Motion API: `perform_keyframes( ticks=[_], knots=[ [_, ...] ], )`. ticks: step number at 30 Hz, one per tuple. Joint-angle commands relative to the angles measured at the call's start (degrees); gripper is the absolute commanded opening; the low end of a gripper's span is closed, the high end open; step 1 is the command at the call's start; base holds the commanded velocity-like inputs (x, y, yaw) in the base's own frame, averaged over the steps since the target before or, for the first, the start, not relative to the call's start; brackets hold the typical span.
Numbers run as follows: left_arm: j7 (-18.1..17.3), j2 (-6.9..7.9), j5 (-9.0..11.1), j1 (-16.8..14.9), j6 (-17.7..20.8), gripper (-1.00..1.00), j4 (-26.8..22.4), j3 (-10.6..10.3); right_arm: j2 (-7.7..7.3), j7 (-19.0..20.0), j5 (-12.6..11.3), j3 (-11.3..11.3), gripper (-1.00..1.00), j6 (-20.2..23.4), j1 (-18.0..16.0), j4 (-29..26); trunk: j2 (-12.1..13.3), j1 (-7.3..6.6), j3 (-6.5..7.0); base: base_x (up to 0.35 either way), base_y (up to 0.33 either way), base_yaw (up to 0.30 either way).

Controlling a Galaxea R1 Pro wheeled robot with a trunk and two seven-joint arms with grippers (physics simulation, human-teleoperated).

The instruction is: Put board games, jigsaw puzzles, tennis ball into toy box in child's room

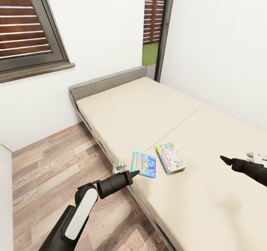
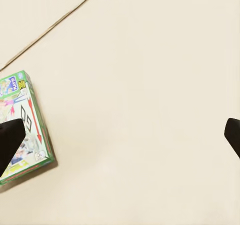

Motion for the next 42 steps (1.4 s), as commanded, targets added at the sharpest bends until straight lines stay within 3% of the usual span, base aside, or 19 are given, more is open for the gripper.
perform_keyframes(
  ticks=[1,19,42],
  knots=[
    [-0.12,-0.01,-0.01,-0.01,0.28,-1.00,-0.07,0.07,0.02,0.02,-0.35,-0.04,1.00,0.38,-0.03,-0.03,0.40,-0.23,0.14,0.000,0.000,0.000],
    [-0.31,-0.04,0.08,0.14,0.25,-1.00,-0.73,0.07,0.15,-0.02,-0.36,0.09,1.00,0.32,0.03,-0.03,7.62,-4.18,3.38,0.000,0.000,-0.012],
    [-0.16,-0.05,0.07,0.15,0.28,-1.00,-0.75,-0.04,-0.04,0.02,-0.35,0.10,1.00,0.33,0.03,-0.03,16.84,-9.24,7.50,0.000,0.000,-0.222]
  ],
)
